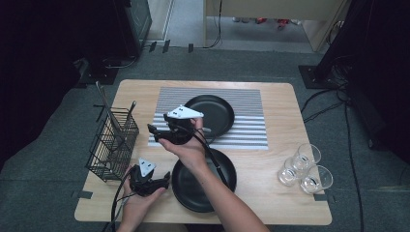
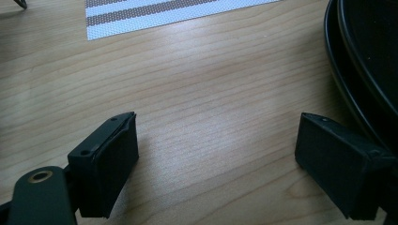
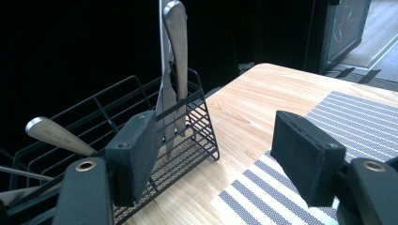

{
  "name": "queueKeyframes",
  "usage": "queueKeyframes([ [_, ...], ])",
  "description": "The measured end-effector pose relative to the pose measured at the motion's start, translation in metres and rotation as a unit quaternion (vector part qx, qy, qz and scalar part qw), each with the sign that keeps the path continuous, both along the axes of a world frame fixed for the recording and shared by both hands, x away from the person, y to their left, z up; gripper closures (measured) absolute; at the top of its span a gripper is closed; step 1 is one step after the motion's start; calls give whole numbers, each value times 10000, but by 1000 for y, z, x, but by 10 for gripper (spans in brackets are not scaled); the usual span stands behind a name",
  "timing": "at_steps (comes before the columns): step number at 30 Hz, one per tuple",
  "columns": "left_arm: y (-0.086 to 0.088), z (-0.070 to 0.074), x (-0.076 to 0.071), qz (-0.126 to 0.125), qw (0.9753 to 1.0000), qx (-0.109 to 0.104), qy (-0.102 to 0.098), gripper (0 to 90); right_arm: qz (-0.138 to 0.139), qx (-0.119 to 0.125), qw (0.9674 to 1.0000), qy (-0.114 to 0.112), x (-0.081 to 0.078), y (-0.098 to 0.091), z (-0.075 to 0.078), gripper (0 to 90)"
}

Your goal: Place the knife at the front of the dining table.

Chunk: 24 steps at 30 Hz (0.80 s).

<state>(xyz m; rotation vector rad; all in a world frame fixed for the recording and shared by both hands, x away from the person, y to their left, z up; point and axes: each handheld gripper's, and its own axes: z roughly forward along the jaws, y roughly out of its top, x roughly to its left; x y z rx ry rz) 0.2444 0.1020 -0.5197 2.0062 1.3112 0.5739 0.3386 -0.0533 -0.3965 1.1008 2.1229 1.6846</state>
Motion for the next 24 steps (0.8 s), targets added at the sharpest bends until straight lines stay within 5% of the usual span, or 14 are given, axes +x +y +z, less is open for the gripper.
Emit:
queueKeyframes([
  [24,-1,0,0,-7,10000,-31,-5,140,146,69,9999,45,12,21,3,431],
])
